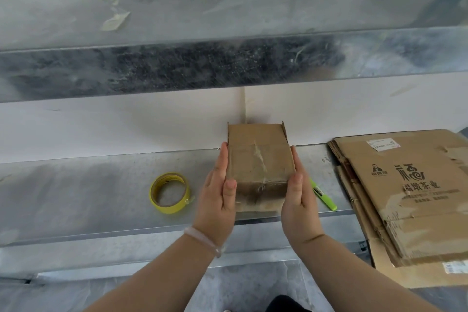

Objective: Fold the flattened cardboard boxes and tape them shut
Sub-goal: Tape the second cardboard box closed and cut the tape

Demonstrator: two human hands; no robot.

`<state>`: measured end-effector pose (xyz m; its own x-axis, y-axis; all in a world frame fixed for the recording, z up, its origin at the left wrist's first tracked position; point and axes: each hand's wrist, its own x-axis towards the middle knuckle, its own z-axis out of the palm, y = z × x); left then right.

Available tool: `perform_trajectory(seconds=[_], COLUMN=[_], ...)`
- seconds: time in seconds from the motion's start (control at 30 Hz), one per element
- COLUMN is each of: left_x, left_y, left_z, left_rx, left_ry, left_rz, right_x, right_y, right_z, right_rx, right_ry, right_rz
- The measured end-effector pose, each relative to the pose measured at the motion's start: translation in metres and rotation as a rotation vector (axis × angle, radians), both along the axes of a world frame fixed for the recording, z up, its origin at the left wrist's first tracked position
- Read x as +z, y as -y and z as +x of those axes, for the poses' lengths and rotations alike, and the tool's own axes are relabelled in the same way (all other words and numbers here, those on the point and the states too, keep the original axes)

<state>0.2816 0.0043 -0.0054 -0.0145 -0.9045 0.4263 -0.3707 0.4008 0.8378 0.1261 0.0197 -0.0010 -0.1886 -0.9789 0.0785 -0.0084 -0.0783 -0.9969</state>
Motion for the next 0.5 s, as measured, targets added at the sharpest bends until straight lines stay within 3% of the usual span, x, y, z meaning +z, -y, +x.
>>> perform_trajectory(seconds=[0.07,0.17,0.23,0.37,0.5], left_x=[0.001,0.009,0.013,0.018,0.021], left_y=[0.002,-0.002,-0.005,-0.004,-0.001], left_z=[0.001,-0.014,-0.02,-0.014,-0.009], left_rx=[-0.023,-0.084,-0.097,-0.135,-0.103], left_ry=[-0.014,-0.343,-0.448,-0.431,-0.183], left_rz=[0.016,0.241,0.324,0.377,0.313], right_x=[0.0,0.003,0.005,0.003,0.007], right_y=[0.003,0.007,0.007,0.006,0.006], right_z=[-0.001,-0.004,-0.007,-0.011,-0.018], right_rx=[0.029,0.071,0.081,0.159,0.223], right_ry=[0.023,0.111,0.082,-0.016,0.052], right_rz=[0.032,0.113,0.136,0.16,0.186])
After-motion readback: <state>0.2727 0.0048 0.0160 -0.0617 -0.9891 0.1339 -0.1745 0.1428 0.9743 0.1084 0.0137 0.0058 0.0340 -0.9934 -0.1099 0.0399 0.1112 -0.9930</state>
